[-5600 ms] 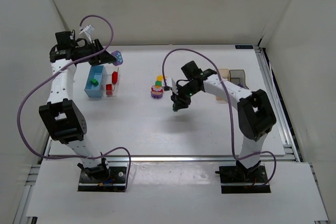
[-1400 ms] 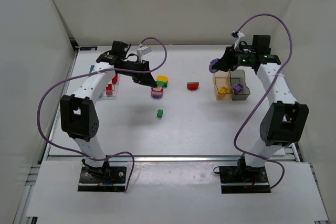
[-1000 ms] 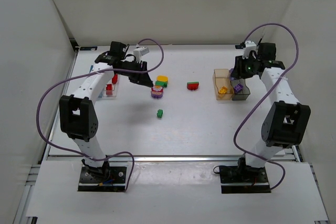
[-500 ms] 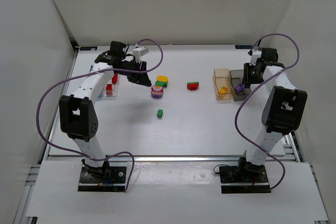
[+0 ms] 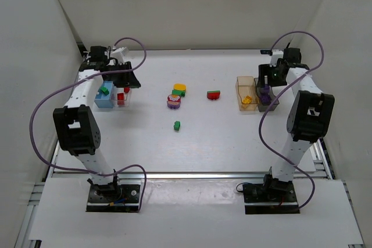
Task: Sort the legos into containers by color
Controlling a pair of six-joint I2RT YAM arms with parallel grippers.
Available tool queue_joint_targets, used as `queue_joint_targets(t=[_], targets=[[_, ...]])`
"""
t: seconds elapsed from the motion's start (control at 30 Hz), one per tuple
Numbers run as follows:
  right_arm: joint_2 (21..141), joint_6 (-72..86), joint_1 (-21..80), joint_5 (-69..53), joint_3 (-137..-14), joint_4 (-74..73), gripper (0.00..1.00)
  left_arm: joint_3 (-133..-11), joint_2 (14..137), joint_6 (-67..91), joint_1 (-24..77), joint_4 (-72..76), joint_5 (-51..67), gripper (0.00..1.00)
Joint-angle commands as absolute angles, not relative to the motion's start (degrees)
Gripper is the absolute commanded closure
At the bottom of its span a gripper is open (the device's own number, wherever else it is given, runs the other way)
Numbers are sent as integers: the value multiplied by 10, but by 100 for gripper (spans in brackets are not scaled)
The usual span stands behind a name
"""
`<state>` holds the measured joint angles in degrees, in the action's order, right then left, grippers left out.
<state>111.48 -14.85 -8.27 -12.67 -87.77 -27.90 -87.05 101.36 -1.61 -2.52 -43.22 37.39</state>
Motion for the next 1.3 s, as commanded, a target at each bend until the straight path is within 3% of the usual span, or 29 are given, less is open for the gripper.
queue_joint_targets(t=[0.0, 0.4, 0.8, 1.07, 1.13, 1.27], targets=[[1090, -142, -70, -155, -899, -263, 18, -869, 962, -4, -34, -417, 333, 90], [987, -111, -53, -179, -885, -261, 16, -908, 1004, 16, -77, -410, 33, 90], [968, -111, -52, -187, -878, -265, 16, -971, 1088, 6, -110, -415, -17, 88], [975, -110, -51, -192, -885, -272, 15, -1003, 1136, 4, -117, -411, -30, 73], [976, -112, -51, -193, -884, -272, 15, -1015, 1146, 3, -119, -409, -29, 66], [976, -115, -52, -194, -880, -272, 15, -1030, 1157, 3, -120, -416, -21, 41]])
